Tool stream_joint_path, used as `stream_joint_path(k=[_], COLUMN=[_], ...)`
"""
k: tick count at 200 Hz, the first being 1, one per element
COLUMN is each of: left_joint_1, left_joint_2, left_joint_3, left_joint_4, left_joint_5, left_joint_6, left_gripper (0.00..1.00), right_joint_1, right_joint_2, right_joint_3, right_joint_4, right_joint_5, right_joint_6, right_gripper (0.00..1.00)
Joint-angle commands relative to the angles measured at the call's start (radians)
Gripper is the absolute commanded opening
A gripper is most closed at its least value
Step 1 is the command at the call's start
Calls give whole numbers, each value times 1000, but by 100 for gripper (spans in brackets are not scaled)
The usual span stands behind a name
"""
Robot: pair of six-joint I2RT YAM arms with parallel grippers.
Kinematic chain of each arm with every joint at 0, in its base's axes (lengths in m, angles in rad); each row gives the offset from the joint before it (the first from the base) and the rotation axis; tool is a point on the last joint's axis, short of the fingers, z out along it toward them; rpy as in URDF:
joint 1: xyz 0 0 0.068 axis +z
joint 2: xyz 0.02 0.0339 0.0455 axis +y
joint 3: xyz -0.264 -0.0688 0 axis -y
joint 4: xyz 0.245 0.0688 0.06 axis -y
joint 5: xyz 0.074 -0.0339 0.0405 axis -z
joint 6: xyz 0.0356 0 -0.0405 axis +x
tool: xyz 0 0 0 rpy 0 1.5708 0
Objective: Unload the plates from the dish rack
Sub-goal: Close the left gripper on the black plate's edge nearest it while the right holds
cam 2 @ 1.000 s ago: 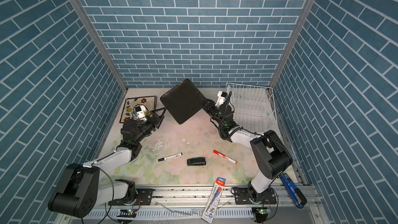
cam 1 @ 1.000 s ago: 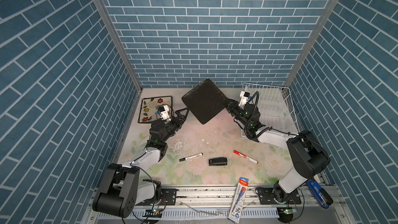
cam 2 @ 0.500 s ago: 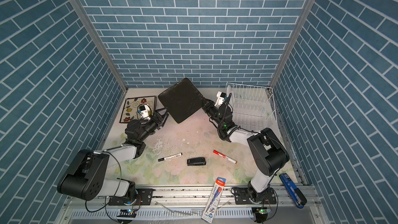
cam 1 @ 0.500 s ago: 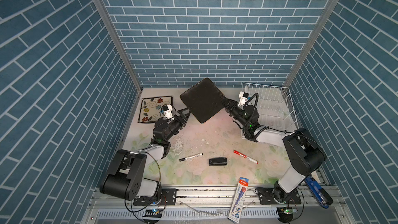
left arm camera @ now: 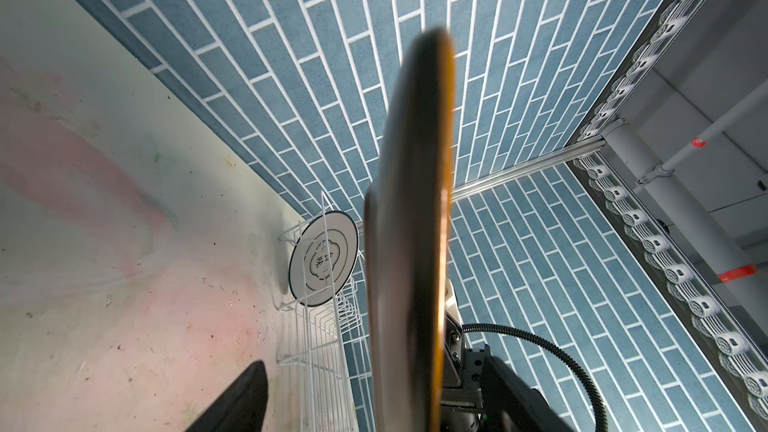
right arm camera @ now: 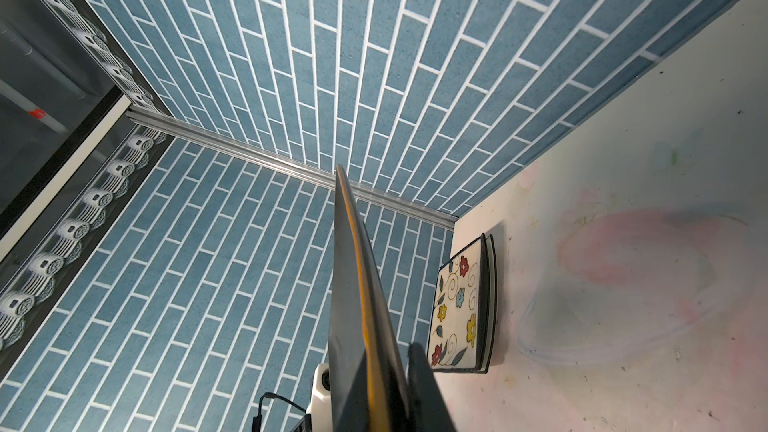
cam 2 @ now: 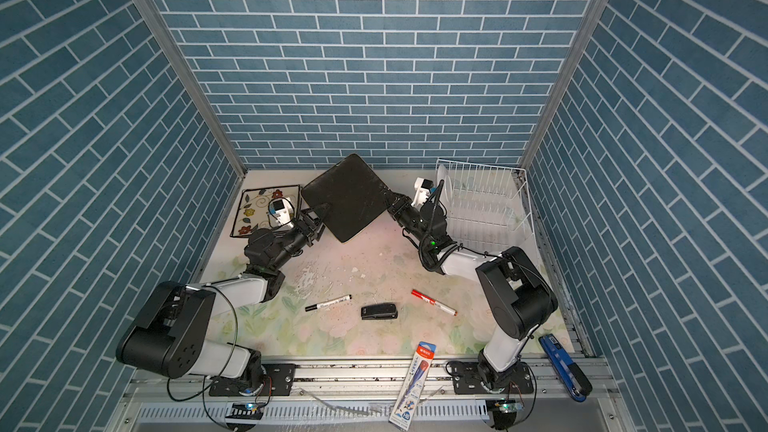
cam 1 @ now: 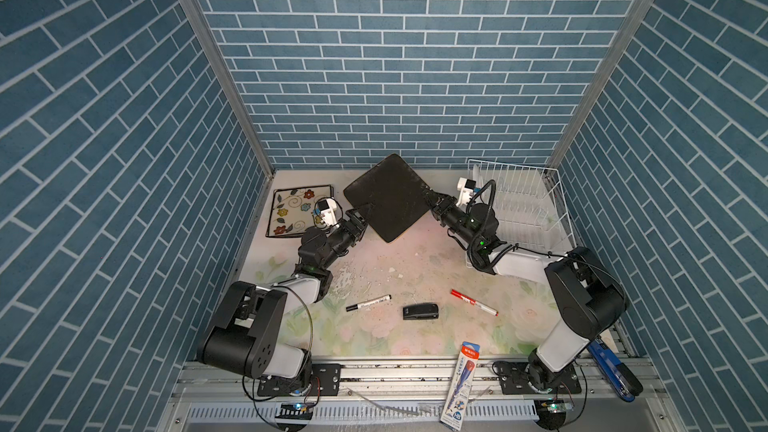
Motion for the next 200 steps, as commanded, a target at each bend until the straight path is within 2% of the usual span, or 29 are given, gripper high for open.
stream_joint_path(k=[1, 53, 80, 151, 200], left_joint_1=[-6, -11, -15, -17, -17], left_joint_2=[8, 17, 20, 112, 102], left_joint_3=[24, 38, 36, 40, 39], left_joint_4=[33, 34, 42, 171, 170], left_joint_5=[17, 30, 22, 35, 31], left_joint_6=[4, 0, -5, -85, -73], left_gripper=[80, 70, 68, 49, 44], right_joint_1=[9, 15, 18, 20, 23], right_joint_2=[-9, 9, 28, 60, 61], right_joint_3=[19, 28, 36, 51, 49], right_joint_4=[217, 222, 259, 285, 287], right_joint_5=[-21, -28, -34, -47, -47], right_joint_6=[157, 159, 173, 196, 197], right_gripper=[0, 0, 0, 0, 0])
